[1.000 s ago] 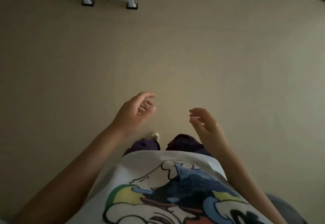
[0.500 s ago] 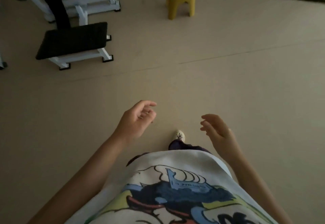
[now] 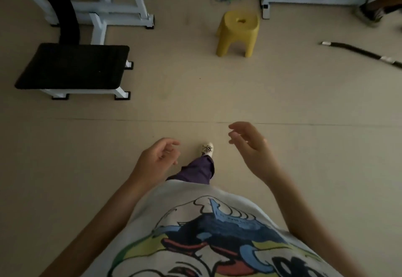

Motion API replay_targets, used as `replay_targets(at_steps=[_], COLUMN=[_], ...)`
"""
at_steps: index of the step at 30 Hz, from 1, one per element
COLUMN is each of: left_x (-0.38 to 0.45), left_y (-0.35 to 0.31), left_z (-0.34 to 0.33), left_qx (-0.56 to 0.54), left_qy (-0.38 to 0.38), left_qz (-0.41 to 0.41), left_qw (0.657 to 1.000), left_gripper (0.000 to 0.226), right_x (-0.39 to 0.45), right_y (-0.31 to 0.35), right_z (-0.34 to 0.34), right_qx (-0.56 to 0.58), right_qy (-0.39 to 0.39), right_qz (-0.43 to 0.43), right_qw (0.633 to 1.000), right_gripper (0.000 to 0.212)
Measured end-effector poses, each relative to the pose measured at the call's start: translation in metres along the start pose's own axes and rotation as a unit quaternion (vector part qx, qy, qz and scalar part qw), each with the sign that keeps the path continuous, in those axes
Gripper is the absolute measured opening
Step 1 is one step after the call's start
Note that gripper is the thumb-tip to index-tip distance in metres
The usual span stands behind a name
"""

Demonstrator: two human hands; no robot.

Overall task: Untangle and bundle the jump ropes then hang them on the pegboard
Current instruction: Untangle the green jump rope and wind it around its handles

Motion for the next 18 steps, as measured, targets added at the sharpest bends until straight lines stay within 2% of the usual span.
replay_targets(at_steps=[3, 7, 9, 12, 18], left_x=[0.080, 0.189, 0.241, 0.331, 0.500], left_y=[-0.048, -0.124, -0.164, -0.226, -0.324], left_z=[0.027, 0.052, 0.061, 0.072, 0.099], left_qx=[-0.019, 0.019, 0.035, 0.028, 0.024], left_qy=[-0.004, 0.041, 0.059, 0.070, 0.044], left_qz=[0.004, -0.019, -0.042, -0.074, -0.097], left_qw=[1.000, 0.999, 0.997, 0.994, 0.994], left_gripper=[0.020, 0.017, 0.017, 0.015, 0.018], right_x=[0.067, 0.139, 0.165, 0.214, 0.352], right_y=[0.019, 0.029, 0.021, -0.001, -0.028], right_z=[0.054, 0.127, 0.161, 0.214, 0.329], right_qx=[0.009, 0.017, 0.028, 0.052, 0.080], right_qy=[-0.005, -0.019, -0.033, -0.049, -0.070], right_qz=[-0.012, -0.033, -0.048, -0.077, -0.098], right_qw=[1.000, 0.999, 0.998, 0.994, 0.990], right_gripper=[0.015, 0.016, 0.017, 0.030, 0.034])
Point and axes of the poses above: each hand's wrist, its own x-axis towards the middle knuckle, its own z-axis out of the back of the hand, y = z × x, the point moved 4 cm from there along x, towards the middle knuckle, and after that the axes turned 14 degrees about y, right-handed, at the moved point
